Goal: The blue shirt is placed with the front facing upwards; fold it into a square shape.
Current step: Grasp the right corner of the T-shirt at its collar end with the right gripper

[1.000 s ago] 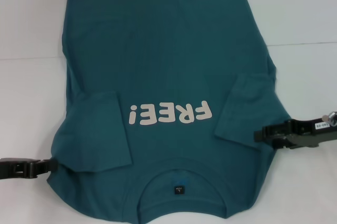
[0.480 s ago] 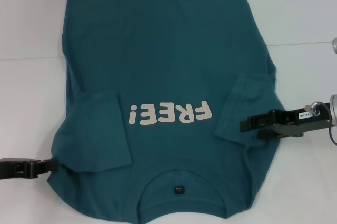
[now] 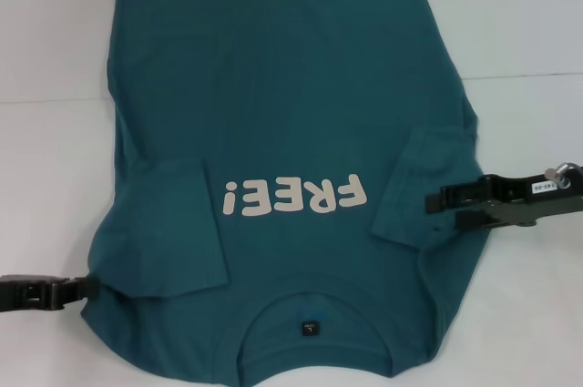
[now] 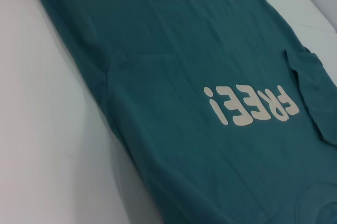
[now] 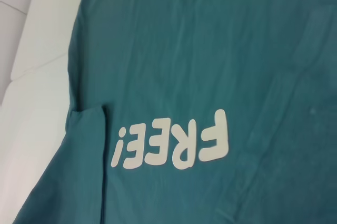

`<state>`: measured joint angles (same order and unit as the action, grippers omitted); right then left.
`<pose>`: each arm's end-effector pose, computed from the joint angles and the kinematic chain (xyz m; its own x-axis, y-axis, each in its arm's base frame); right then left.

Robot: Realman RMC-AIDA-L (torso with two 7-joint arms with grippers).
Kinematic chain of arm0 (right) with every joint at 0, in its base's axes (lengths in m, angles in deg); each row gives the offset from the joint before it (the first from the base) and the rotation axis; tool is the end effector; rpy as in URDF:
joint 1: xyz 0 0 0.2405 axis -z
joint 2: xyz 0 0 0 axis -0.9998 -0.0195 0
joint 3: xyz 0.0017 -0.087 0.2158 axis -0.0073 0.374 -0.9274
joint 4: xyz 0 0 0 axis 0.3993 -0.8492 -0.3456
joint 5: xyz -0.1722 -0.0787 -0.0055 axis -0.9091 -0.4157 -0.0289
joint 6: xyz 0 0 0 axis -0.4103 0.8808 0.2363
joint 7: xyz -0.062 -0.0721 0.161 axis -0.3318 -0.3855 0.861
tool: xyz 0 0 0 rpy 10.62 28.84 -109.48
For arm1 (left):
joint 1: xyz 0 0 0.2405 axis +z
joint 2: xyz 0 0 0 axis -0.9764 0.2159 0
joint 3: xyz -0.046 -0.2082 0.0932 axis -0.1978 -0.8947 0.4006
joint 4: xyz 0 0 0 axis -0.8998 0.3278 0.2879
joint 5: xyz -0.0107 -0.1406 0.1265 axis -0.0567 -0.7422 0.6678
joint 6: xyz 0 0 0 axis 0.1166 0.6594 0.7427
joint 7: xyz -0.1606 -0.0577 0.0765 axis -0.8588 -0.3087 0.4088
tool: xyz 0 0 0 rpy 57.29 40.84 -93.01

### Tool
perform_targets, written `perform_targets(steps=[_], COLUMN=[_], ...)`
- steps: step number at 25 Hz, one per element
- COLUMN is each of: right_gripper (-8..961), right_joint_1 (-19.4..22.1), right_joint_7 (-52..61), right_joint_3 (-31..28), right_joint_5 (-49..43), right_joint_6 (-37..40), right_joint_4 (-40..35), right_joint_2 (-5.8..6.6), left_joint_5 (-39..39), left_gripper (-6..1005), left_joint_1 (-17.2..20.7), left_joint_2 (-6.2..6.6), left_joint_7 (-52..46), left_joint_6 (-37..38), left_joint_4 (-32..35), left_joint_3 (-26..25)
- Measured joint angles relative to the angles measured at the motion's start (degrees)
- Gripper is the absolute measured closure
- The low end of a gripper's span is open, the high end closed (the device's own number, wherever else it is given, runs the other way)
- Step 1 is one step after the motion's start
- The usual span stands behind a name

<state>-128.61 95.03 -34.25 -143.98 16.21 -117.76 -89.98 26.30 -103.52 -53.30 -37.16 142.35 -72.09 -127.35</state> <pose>0.2628 0.3642 0.0046 0.1146 -0.9270 -0.3572 -0.9933 -0.1114 -0.0295 -0.2896 0.3125 0.0057 0.4491 0.8143 0.3677 0.8935 -0.4095 -0.1842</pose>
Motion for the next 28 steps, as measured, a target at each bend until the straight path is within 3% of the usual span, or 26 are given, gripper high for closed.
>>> perform_targets(steps=[8,12,19,28], right_gripper=[208,211,218,225], right_joint_1=[1.9,2.2,-0.3,-2.3], right_joint_7=[0.2,2.1,8.5,12.1], right_joint_3=[-1.5,-1.2,4.3,8.3], right_joint_5=[1.4,1.5,-1.1,-2.1], right_joint_6=[2.2,5.3,7.9,6.5], right_joint_4=[-1.3,-2.0,-3.3,-5.1], right_joint_2=[0.89,2.19,4.3,2.81], left_joint_5=[0.0,-0.1,-0.2,-0.3], left_gripper=[972,972,971,970], left_joint_1=[-0.2,-0.3,-0.7,-0.8], left_joint_2=[0.15,0.16,0.3,0.37], left_joint_7=[0.6,0.6,0.6,0.6], left_joint_6=[-0.1,-0.2,-0.1,0.1], left_joint_4=[0.8,0.7,0.7,0.9], left_joint_3=[-0.1,-0.1,-0.1,-0.1])
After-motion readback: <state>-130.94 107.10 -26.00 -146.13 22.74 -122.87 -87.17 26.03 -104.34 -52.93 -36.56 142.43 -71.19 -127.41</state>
